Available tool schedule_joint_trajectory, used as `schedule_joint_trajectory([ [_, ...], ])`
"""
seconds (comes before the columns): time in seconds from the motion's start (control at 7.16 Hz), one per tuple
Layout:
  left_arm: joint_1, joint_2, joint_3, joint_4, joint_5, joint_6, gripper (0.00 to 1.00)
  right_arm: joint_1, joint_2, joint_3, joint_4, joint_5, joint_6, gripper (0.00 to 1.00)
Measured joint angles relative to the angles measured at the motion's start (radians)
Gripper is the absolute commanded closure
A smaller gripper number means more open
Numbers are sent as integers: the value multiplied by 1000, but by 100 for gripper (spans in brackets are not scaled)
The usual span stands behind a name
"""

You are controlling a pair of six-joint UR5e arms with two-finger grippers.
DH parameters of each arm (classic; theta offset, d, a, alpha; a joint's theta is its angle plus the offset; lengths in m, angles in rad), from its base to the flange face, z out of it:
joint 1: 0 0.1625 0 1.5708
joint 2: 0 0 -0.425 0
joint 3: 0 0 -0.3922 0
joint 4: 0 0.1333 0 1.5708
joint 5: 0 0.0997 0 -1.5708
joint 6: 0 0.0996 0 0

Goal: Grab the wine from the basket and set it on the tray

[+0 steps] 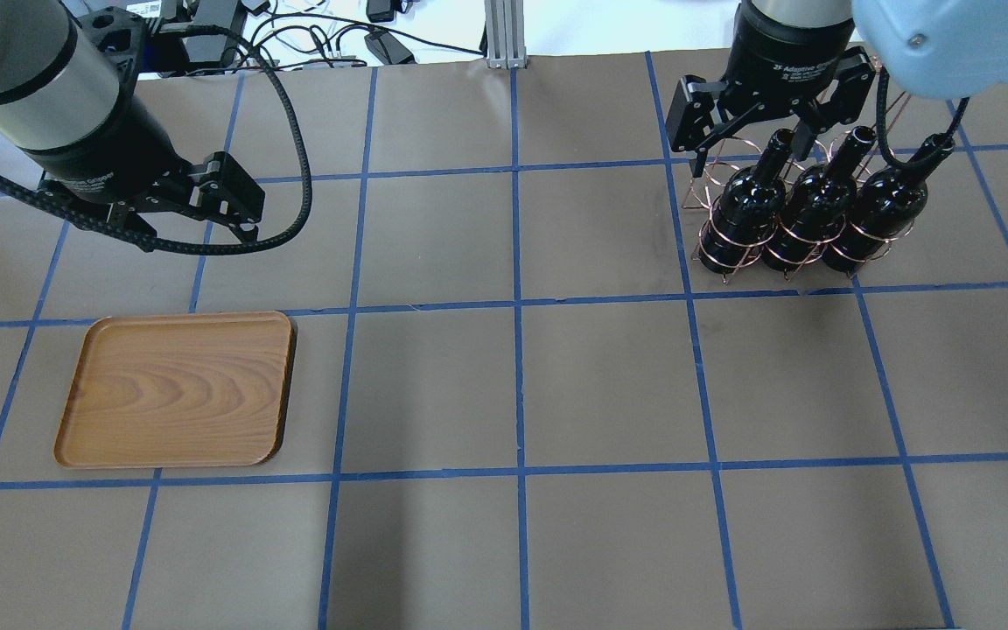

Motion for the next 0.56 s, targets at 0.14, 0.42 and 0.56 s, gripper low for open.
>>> schedule_joint_trajectory([
  [0.14, 0, -1, 0, 3, 0, 0, 0, 0, 0, 5, -1, 1, 1, 0],
  [0.42, 0, -2, -1, 4, -3, -1, 0, 0, 0, 12, -3, 2, 2, 0],
  [0.56, 0, -2, -1, 4, -5, -2, 0, 0, 0, 13, -2, 1, 2, 0],
])
